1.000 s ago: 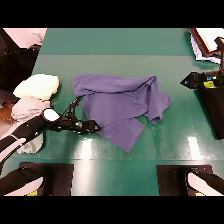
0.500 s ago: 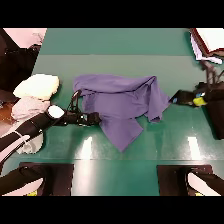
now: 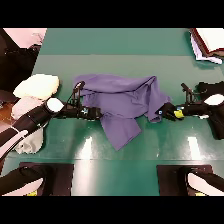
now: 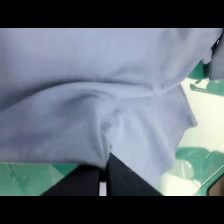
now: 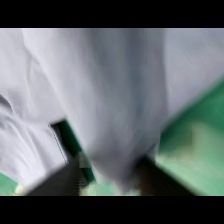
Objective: Fold the shirts.
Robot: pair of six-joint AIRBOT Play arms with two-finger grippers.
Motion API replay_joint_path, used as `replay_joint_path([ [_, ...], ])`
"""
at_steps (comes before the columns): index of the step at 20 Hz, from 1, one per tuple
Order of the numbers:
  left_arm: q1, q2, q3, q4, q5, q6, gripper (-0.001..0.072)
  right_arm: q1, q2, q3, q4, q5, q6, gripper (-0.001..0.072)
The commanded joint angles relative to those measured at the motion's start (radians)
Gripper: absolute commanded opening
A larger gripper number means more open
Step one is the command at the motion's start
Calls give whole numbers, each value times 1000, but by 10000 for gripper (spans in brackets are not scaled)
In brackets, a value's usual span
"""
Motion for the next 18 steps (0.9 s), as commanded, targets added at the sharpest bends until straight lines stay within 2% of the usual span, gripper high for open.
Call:
replay_joint_path([
  [1, 35, 0, 19, 56, -87, 1, 25, 41, -52, 26, 35, -66, -49, 18],
  [4, 197, 77, 64, 221, -282, 1, 25, 7, 33, 103, -100, 40, -32, 15],
  [7, 391, 217, 96, 337, -387, 8, 25, -109, 160, 167, -276, 158, 48, 15],
  [9, 470, 273, 98, 339, -418, 55, 25, -217, 217, 186, -296, 184, 48, 15],
  [12, 502, 284, 102, 339, -432, 55, 25, -328, 244, 187, -290, 183, 47, 15],
  [17, 502, 284, 102, 327, -435, 55, 26, -356, 156, 187, -288, 106, 47, 19],
  [18, 502, 284, 102, 327, -441, 55, 26, -356, 124, 187, -288, 79, 47, 83],
])
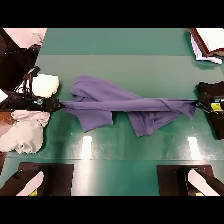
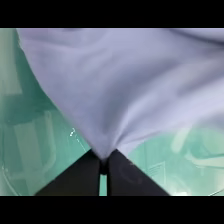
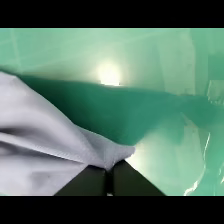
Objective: Fold the shirts.
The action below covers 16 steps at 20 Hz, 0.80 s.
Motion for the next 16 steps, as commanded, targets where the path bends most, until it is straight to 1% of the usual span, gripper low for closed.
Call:
replay_joint_path([
  [1, 10, 5, 2, 5, -21, 3, 26, -19, -88, 2, -8, -72, 2, 374],
  [2, 10, 5, 2, 5, -27, 3, 26, -26, -121, 2, -9, -63, 2, 535],
  [3, 10, 5, 2, 4, -35, 3, 26, -38, -149, 2, -10, -33, 0, 535],
  [5, 10, 5, 1, 5, -46, 3, 26, -79, -187, 0, -9, 60, -46, 534],
  [6, 10, 5, 1, 5, -46, 3, 26, -99, -189, -14, -9, 106, -67, 534],
  [8, 10, 5, 1, 4, -40, 3, 26, -128, -172, -74, -9, 156, -97, 534],
  [12, 9, 5, 1, 3, -24, 3, 26, -148, -122, -225, -5, 119, -124, 535],
  [13, 10, 5, 1, 3, -21, 3, 26, -148, -126, -253, 23, 107, -139, 534],
  [15, 10, 5, 1, 3, -21, 3, 26, -148, -155, -287, 133, 79, -195, 535],
  [16, 10, 5, 1, 3, -21, 3, 26, -148, -170, -292, 177, 58, -198, 534],
])
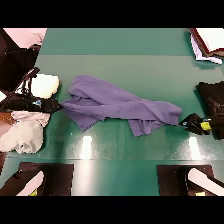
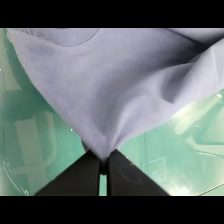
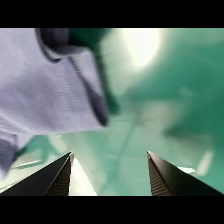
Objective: Fold the shirts.
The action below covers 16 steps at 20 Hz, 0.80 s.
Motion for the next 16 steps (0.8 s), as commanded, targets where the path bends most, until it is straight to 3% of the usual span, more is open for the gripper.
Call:
replay_joint_path([
  [1, 1, 1, 1, 0, 4, 0, 26, -4, -35, -50, 144, -66, -50, 533],
  [6, 1, 1, 1, 0, 2, 0, 26, 22, -69, -48, 194, -131, -49, 500],
  [8, 1, 1, 1, 0, 2, 0, 26, 56, -69, -48, 195, -148, -49, 426],
  [9, 0, 1, 1, 0, 1, 0, 26, 77, -69, -48, 194, -159, -49, 354],
  [10, 1, 1, 1, 0, -4, 0, 26, 90, -69, -48, 192, -159, -50, 170],
  [11, 1, 1, 1, 1, -11, 0, 26, 97, -68, -48, 193, -155, -58, 36],
  [16, 1, 1, 177, 16, -31, -1, 25, 69, 109, 58, 213, -66, -58, 15],
])
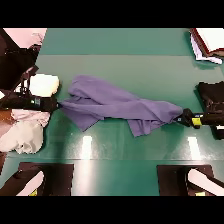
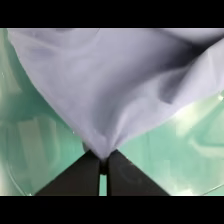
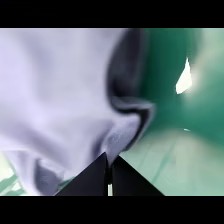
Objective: Fold the shirts.
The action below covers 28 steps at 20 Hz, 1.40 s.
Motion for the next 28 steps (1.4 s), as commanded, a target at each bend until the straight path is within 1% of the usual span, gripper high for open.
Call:
replay_joint_path([
  [1, 1, 1, 192, 6, -16, 0, 25, -24, 141, 135, 20, 56, 34, 14],
  [5, 1, 1, 617, 5, 7, -3, 26, -28, 280, 492, 18, 17, 80, 14],
  [8, 1, 1, 925, 5, 48, -3, 26, -28, 311, 765, 15, -14, 100, 14],
  [11, 1, 1, 1164, 5, 92, -10, 26, -28, 311, 992, 9, -21, 100, 14],
  [13, 1, 11, 1249, -17, 129, -18, 25, -28, 311, 1108, 8, -25, 100, 14],
  [14, 1, 28, 1252, -32, 156, -37, 26, -28, 311, 1150, 7, -25, 100, 14],
  [16, 1, 48, 1254, -99, 162, -55, 25, -28, 310, 1229, 6, -13, 103, 14],
  [18, 1, 49, 1254, -240, 159, -57, 26, -28, 290, 1306, -16, 25, 127, 14],
  [20, 1, 49, 1254, -367, 141, -56, 25, -28, 257, 1394, -103, 117, 174, 14],
  [21, 1, 49, 1254, -389, 125, -56, 25, -28, 238, 1429, -150, 169, 192, 13],
  [22, 1, 48, 1250, -376, 107, -52, 25, -28, 213, 1454, -176, 221, 212, 13],
  [24, 1, 48, 1178, -277, 94, -61, 25, -28, 172, 1427, -171, 285, 227, 13],
  [26, 1, 32, 1053, -180, 55, -95, 25, -19, 131, 1320, -167, 320, 251, 13],
  [28, 1, -30, 917, -153, -17, -109, 25, 22, 55, 1215, -172, 369, 257, 13],
])
